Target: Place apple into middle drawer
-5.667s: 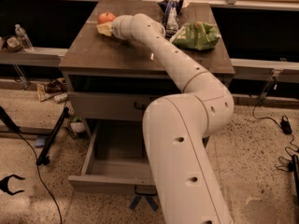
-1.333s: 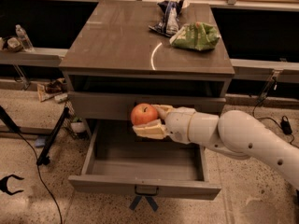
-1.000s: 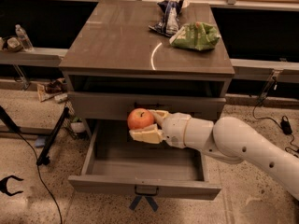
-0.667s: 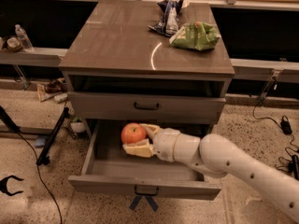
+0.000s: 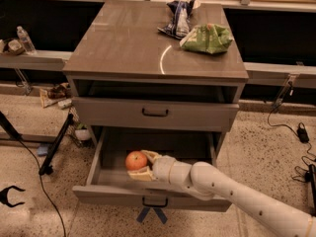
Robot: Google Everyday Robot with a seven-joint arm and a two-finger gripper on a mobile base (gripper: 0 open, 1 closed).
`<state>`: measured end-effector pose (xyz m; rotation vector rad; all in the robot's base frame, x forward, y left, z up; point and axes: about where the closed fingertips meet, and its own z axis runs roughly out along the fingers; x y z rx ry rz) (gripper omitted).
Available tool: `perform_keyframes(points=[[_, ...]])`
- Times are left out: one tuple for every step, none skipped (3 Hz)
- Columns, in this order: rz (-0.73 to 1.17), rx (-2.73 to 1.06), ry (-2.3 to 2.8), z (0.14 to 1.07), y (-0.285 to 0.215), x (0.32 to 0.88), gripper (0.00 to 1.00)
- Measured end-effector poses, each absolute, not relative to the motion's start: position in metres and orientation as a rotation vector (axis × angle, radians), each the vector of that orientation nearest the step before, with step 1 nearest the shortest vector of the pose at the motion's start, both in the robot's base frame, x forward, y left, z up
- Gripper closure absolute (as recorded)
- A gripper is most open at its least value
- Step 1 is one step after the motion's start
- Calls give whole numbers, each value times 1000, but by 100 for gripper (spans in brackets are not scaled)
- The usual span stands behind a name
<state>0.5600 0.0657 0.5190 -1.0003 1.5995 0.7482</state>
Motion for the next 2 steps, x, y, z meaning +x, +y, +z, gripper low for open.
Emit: perform_keyframes(points=[[751,-1048,1556,487,69,584,100],[748,-1039,1555,489,67,590,100]])
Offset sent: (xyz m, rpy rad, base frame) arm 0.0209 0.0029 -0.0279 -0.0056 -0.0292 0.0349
